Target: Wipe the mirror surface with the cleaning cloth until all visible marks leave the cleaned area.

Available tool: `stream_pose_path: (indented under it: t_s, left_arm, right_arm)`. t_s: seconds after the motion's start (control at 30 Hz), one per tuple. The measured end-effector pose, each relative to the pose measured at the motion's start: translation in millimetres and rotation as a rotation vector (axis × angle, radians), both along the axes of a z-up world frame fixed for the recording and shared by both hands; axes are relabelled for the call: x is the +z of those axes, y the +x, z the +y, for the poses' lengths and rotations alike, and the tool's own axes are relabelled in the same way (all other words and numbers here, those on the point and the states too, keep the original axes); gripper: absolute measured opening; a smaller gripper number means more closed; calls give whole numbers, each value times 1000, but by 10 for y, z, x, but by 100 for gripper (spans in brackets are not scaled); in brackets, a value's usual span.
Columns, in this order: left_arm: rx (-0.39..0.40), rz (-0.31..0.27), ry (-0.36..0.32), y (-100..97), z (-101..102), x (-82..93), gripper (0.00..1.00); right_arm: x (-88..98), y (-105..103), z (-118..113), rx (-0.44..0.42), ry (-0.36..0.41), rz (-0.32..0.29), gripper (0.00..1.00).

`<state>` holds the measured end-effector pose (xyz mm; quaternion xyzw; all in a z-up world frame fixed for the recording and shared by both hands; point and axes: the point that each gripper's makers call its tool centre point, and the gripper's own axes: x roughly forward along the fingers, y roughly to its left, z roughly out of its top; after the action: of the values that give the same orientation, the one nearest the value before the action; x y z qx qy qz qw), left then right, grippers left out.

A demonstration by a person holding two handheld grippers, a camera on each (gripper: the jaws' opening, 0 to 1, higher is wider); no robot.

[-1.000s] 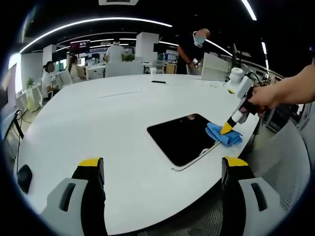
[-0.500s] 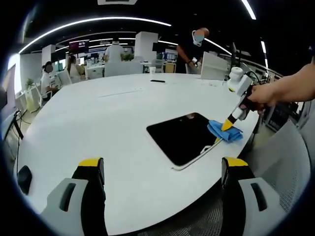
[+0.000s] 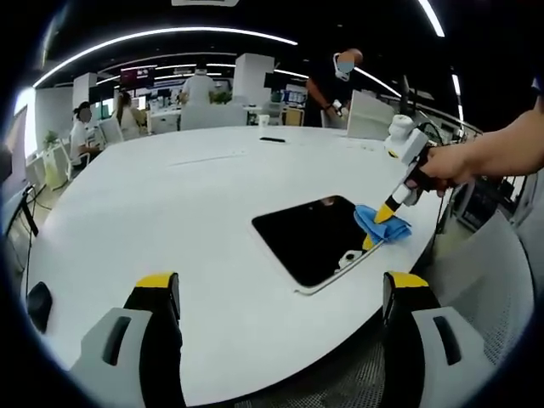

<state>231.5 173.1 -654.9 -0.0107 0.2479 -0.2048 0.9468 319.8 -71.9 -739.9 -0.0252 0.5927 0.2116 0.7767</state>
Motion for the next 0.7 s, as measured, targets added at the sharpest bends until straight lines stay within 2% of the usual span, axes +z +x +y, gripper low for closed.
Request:
stream_pose_path:
  t_s: [0.47,0.7]
  left_arm:
    - [2,3,-9,-9,8,-6,99]
    - [10,11,-43,-7,2,0,99]
  right_arm:
    - [-8,413,38,41,-55,-30,0]
    - [-19,588,50,43,-73,-57,0]
